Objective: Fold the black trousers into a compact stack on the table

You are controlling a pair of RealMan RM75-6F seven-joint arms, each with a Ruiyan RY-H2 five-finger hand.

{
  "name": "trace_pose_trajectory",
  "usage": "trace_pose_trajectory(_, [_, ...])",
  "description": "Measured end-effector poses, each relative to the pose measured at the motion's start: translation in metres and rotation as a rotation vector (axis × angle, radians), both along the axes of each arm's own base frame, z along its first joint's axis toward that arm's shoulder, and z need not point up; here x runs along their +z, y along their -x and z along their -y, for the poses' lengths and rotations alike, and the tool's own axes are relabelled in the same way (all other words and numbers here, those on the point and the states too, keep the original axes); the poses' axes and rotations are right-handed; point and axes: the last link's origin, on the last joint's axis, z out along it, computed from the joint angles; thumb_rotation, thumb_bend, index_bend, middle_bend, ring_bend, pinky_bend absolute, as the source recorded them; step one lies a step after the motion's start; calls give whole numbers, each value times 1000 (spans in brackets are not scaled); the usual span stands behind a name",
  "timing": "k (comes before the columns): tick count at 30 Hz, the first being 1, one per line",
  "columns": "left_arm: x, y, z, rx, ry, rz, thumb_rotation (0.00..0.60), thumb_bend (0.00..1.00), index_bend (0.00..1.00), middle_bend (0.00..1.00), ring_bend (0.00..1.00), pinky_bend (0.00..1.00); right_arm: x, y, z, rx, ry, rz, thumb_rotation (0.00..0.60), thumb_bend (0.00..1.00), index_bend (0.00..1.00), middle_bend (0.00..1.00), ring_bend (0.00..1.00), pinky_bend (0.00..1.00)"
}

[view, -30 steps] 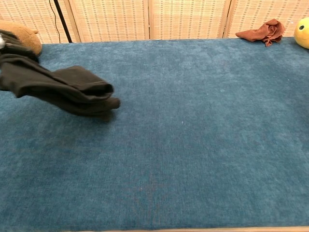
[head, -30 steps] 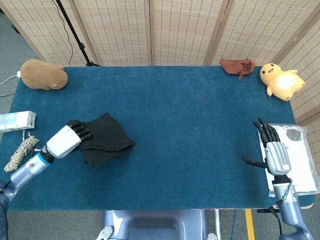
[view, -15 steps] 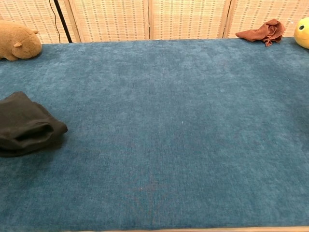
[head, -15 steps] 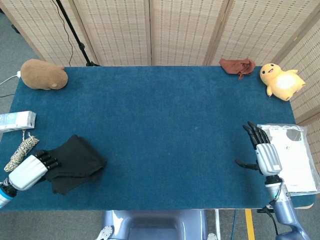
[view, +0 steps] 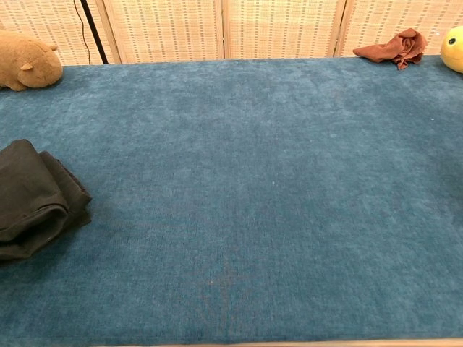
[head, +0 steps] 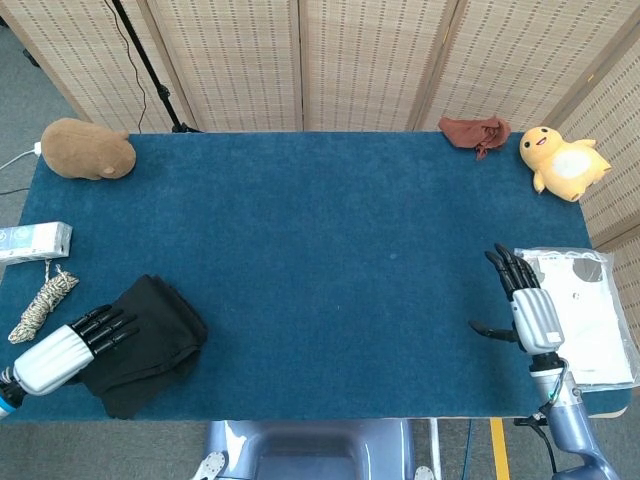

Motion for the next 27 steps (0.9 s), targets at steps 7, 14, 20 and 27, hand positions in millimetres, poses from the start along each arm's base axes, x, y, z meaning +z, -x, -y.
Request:
trace_pose_trajectory(7, [24, -5, 11, -41, -29, 59, 580, 48, 0, 0, 0, 49, 4, -6, -6, 20, 6, 13, 600, 0, 0, 0, 0, 63])
trace_pose_trajectory(14, [62, -20, 13, -70, -141, 266, 520, 44, 0, 0, 0, 48, 16, -10, -13, 10, 9, 11, 600, 0, 0, 0, 0, 35])
trace_pose_trajectory(20, [84, -22, 4, -5, -275, 454, 512, 30, 0, 0, 0, 28, 24, -6, -14, -1, 27, -18, 600, 0, 0, 0, 0, 5])
trace_pose_trajectory(27, [71, -7, -13, 206, -329, 466, 508, 30, 0, 0, 0, 0, 31, 4, -10, -11, 91, -122, 600, 0, 0, 0, 0, 0])
